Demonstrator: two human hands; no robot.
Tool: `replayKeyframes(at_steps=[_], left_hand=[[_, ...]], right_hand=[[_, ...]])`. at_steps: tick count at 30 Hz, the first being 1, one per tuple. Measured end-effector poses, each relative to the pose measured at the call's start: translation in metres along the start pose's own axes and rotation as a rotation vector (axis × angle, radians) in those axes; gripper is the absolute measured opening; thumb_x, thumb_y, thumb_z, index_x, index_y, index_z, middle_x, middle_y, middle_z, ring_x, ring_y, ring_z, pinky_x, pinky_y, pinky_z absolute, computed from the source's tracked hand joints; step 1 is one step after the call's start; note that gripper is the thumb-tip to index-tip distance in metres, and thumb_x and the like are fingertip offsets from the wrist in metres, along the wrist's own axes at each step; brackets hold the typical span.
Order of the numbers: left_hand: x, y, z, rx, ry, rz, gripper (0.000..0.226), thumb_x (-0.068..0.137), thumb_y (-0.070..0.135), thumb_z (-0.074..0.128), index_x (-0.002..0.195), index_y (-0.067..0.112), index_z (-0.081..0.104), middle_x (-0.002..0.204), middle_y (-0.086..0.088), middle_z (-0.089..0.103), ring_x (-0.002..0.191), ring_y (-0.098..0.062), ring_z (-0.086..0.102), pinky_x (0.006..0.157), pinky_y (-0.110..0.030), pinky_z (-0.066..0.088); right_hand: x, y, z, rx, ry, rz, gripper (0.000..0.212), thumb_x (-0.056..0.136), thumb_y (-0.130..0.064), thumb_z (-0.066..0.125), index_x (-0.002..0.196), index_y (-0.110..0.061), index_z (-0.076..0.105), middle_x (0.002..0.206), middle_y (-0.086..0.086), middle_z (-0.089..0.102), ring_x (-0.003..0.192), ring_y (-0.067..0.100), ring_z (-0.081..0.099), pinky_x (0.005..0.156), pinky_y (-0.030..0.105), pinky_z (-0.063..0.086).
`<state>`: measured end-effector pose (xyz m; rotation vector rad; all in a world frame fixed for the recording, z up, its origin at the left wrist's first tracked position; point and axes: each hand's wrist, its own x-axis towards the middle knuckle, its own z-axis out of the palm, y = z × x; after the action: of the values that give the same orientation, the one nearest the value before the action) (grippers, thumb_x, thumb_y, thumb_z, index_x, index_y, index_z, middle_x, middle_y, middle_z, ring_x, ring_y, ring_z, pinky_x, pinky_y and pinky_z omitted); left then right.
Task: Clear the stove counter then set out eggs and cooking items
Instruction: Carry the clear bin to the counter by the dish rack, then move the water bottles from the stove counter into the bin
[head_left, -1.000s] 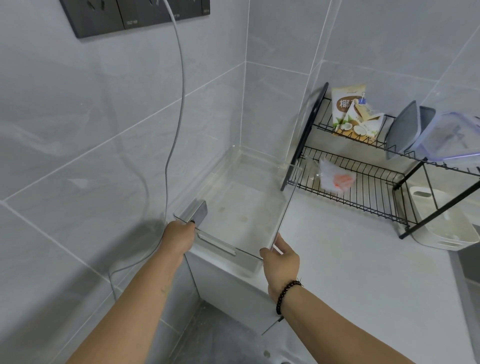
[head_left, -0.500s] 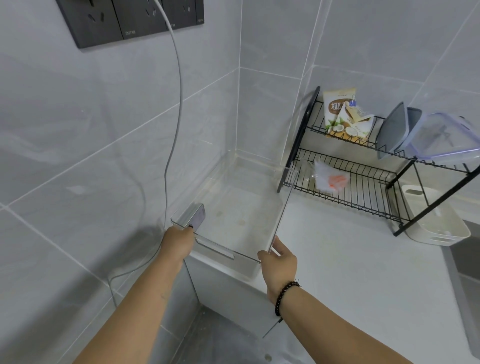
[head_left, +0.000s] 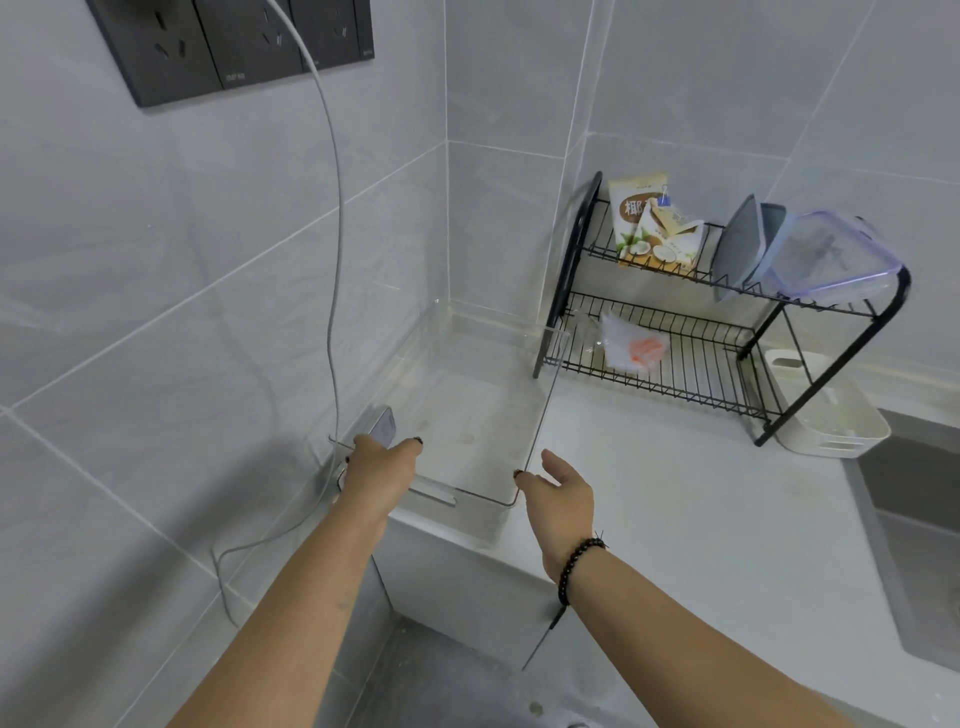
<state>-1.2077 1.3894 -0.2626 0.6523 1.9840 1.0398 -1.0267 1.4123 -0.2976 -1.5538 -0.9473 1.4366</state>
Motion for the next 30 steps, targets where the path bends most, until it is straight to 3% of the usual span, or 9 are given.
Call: replayKeyframes(at_steps=[2, 4, 5, 7, 8, 10, 18, 22, 30], left_hand=[[-0.006, 0.004, 0.003, 0.077, 0.003, 0.012, 0.066, 0.066, 0.048, 0.056, 0.124, 0.018, 0.053, 0.117, -0.006, 0.060, 0.104, -0.027, 0.055, 0.094, -0.039, 0.044], [-0.016, 0.011, 0.009, 0.081, -0.015, 0.060, 0.034, 0.071, 0.043, 0.057, 0.103, 0.032, 0.053, 0.113, -0.003, 0.055, 0.089, -0.020, 0.053, 0.094, -0.037, 0.042], [-0.018, 0.012, 0.013, 0.058, -0.044, 0.074, 0.032, 0.080, 0.036, 0.059, 0.111, 0.031, 0.051, 0.120, -0.005, 0.052, 0.087, -0.017, 0.052, 0.089, -0.032, 0.039], [-0.023, 0.017, 0.023, 0.069, -0.122, 0.101, 0.060, 0.093, 0.022, 0.055, 0.146, 0.014, 0.031, 0.147, -0.010, 0.036, 0.113, -0.020, 0.052, 0.084, -0.027, 0.029], [-0.027, 0.021, 0.027, 0.088, -0.138, 0.114, 0.066, 0.095, 0.020, 0.053, 0.152, 0.011, 0.021, 0.155, -0.010, 0.027, 0.128, -0.023, 0.044, 0.084, -0.025, 0.027], [-0.036, 0.029, 0.035, 0.074, -0.162, 0.129, 0.067, 0.096, 0.021, 0.052, 0.154, 0.013, 0.020, 0.158, -0.006, 0.023, 0.138, -0.023, 0.033, 0.085, -0.025, 0.030], [-0.079, 0.065, 0.105, 0.074, -0.293, 0.295, 0.040, 0.093, 0.008, 0.052, 0.132, 0.013, 0.056, 0.132, -0.002, 0.058, 0.111, -0.014, 0.053, 0.093, -0.027, 0.041], [-0.115, 0.078, 0.163, 0.065, -0.420, 0.308, 0.030, 0.091, 0.011, 0.055, 0.120, 0.018, 0.062, 0.120, 0.000, 0.064, 0.109, -0.015, 0.057, 0.102, -0.036, 0.046], [-0.220, 0.088, 0.283, 0.110, -0.701, 0.353, 0.017, 0.090, 0.015, 0.059, 0.104, 0.022, 0.065, 0.109, 0.000, 0.070, 0.106, -0.015, 0.062, 0.100, -0.040, 0.049]], right_hand=[[-0.003, -0.004, -0.006, -0.022, 0.006, -0.021, 0.053, 0.089, -0.013, 0.063, 0.139, -0.019, 0.049, 0.138, 0.005, 0.053, 0.129, 0.016, 0.049, 0.100, 0.028, 0.039], [-0.006, -0.007, -0.013, -0.065, 0.010, -0.064, 0.050, 0.089, -0.015, 0.062, 0.137, -0.020, 0.051, 0.138, 0.004, 0.053, 0.129, 0.014, 0.048, 0.102, 0.030, 0.042], [-0.007, -0.008, -0.018, -0.097, 0.012, -0.088, 0.049, 0.089, -0.017, 0.062, 0.137, -0.021, 0.051, 0.138, 0.003, 0.052, 0.129, 0.013, 0.048, 0.104, 0.032, 0.043], [-0.010, -0.012, -0.029, -0.158, 0.020, -0.138, 0.046, 0.090, -0.021, 0.061, 0.136, -0.023, 0.051, 0.139, 0.000, 0.050, 0.130, 0.012, 0.046, 0.107, 0.037, 0.042], [-0.011, -0.015, -0.035, -0.186, 0.024, -0.165, 0.045, 0.091, -0.022, 0.060, 0.135, -0.022, 0.052, 0.140, -0.002, 0.049, 0.130, 0.012, 0.045, 0.108, 0.037, 0.041], [-0.011, -0.021, -0.050, -0.240, 0.041, -0.222, 0.041, 0.092, -0.021, 0.059, 0.133, -0.021, 0.054, 0.140, -0.004, 0.048, 0.132, 0.012, 0.044, 0.109, 0.035, 0.039], [-0.016, -0.041, -0.150, -0.269, 0.184, -0.281, 0.035, 0.094, -0.021, 0.057, 0.129, -0.020, 0.058, 0.136, -0.007, 0.051, 0.126, 0.009, 0.047, 0.096, 0.022, 0.038], [-0.030, -0.044, -0.216, -0.266, 0.280, -0.271, 0.035, 0.093, -0.021, 0.058, 0.128, -0.019, 0.059, 0.134, -0.005, 0.052, 0.123, 0.009, 0.049, 0.094, 0.023, 0.041], [-0.079, -0.037, -0.364, -0.277, 0.498, -0.235, 0.034, 0.091, -0.021, 0.058, 0.126, -0.018, 0.061, 0.132, -0.003, 0.055, 0.121, 0.011, 0.052, 0.098, 0.028, 0.044]])
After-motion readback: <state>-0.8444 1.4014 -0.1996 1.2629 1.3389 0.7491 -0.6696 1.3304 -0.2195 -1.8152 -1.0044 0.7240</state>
